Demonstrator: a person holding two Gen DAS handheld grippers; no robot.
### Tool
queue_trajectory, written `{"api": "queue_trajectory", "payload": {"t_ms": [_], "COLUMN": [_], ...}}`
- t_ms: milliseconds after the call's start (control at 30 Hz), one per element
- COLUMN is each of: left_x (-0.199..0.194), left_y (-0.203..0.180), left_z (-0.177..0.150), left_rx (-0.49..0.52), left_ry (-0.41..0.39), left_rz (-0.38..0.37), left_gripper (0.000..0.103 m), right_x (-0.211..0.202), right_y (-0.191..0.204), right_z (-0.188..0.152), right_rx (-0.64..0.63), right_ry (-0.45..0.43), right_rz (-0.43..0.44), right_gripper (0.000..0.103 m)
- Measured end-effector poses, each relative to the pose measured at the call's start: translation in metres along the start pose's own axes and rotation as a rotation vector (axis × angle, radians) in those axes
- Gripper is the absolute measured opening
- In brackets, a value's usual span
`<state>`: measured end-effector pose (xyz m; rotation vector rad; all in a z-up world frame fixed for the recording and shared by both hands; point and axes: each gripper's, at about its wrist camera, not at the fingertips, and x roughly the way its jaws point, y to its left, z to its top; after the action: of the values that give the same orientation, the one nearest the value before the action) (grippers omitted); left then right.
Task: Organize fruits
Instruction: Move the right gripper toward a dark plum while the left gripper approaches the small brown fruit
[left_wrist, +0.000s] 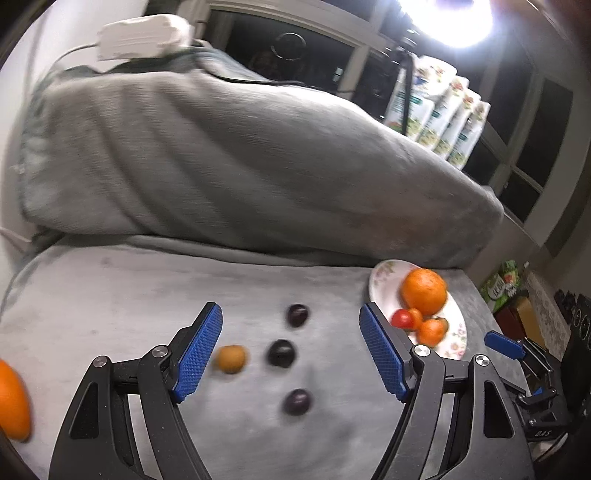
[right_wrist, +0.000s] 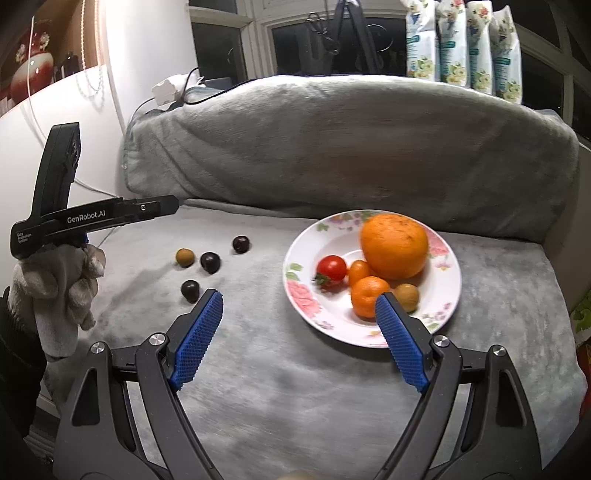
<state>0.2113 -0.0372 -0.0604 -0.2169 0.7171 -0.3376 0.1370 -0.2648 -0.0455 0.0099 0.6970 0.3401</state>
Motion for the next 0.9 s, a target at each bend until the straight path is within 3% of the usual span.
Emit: {"api": "queue_trajectory", "payload": {"t_ms": [267, 333, 533, 667, 900], "left_x": [-0.005, -0.003, 0.005, 0.011, 0.02], "left_y": [0.031, 0.033, 0.039, 0.039, 0.042], "left_z": [-0.009, -0.013, -0.022, -0.026, -0.03], "left_rx": [-0.042, -0.045, -0.051, -0.046, -0.042], "left_ry": [0.013, 0.023, 0.06, 0.078, 0.1], "left_rz": [0.013, 0.011, -0.019, -0.034, -0.04], "left_gripper": [0.076, 0.069, 0.058, 0.051, 0.042], "right_x": [0.012, 0.016, 0.028, 0.038, 0.064], "right_y": [0.026, 0.033, 0.048, 0.06, 0.082], "right_z": [0.001, 0.001, 0.002, 0.002, 0.0], "right_rx": [-0.037, -0.048, -0.057, -0.073, -0.108], "right_ry": [0.026, 0.033, 0.05, 0.07, 0.122], "right_rz": [0.049, 0.059, 0.108, 0.135, 0.174], "right_gripper": [0.087, 0.087, 0.087, 0.079, 0.076]}}
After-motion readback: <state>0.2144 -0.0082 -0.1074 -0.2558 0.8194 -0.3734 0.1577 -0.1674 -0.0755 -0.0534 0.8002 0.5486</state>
